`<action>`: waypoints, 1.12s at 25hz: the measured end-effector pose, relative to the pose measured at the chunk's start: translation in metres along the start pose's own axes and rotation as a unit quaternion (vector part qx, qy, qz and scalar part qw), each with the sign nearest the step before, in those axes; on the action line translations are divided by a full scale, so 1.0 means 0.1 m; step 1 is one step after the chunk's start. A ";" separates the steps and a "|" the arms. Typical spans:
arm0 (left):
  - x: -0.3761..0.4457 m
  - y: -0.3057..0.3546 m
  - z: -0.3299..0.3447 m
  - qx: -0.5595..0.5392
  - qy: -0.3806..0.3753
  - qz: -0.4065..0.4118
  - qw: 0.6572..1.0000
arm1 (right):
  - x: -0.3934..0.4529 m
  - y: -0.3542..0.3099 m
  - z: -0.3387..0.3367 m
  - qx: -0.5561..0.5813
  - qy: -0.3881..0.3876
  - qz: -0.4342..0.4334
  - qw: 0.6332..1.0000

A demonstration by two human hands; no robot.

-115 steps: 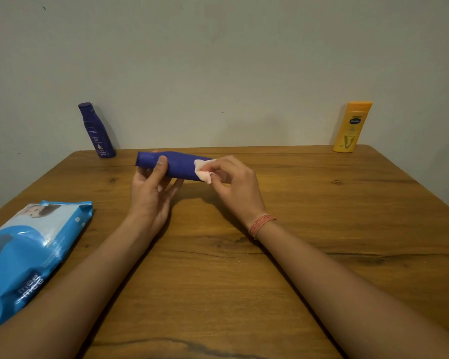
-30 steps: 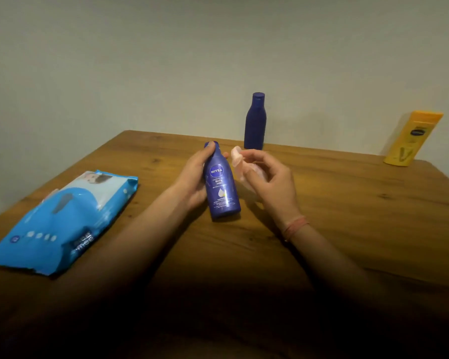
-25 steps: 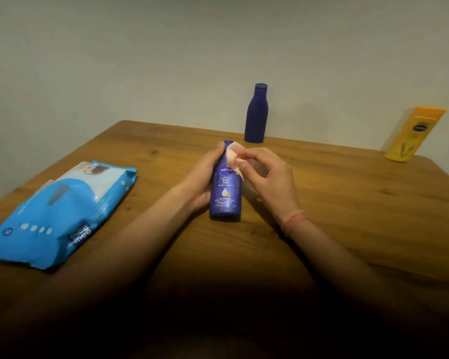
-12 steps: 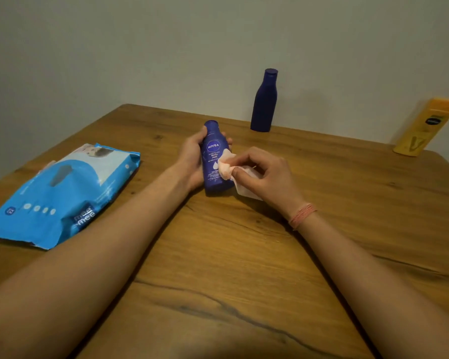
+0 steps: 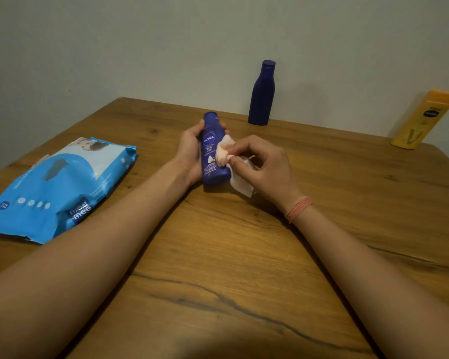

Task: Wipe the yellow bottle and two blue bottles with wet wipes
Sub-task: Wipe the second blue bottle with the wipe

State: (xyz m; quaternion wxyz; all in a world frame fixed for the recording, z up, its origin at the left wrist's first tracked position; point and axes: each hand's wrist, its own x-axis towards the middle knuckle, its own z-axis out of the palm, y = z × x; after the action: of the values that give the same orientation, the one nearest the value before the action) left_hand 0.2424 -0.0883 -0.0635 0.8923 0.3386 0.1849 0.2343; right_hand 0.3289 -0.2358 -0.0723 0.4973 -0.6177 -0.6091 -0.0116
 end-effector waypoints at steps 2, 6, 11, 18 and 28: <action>0.03 0.05 -0.03 -0.035 0.029 0.015 0.999 | -0.01 -0.02 0.00 -0.016 -0.039 -0.038 0.998; 0.00 0.05 -0.02 -0.039 0.023 0.022 0.999 | -0.01 -0.01 -0.01 -0.064 -0.030 -0.032 0.997; -0.05 -0.10 0.13 0.008 -0.029 0.003 1.000 | 0.02 0.01 -0.02 -0.074 0.032 0.015 0.997; -0.10 -0.06 0.15 0.030 -0.068 -0.024 0.997 | 0.01 -0.06 0.02 -0.119 -0.016 -0.106 0.987; -0.13 -0.19 0.15 0.057 -0.141 -0.054 0.987 | 0.03 -0.01 -0.03 -0.107 0.082 -0.023 0.991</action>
State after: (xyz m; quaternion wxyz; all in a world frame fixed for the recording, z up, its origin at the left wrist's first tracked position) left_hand 0.2446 -0.1153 -0.0636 0.8999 0.4084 0.0885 0.1248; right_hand 0.3301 -0.2359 -0.0684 0.4761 -0.6500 -0.5758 -0.1387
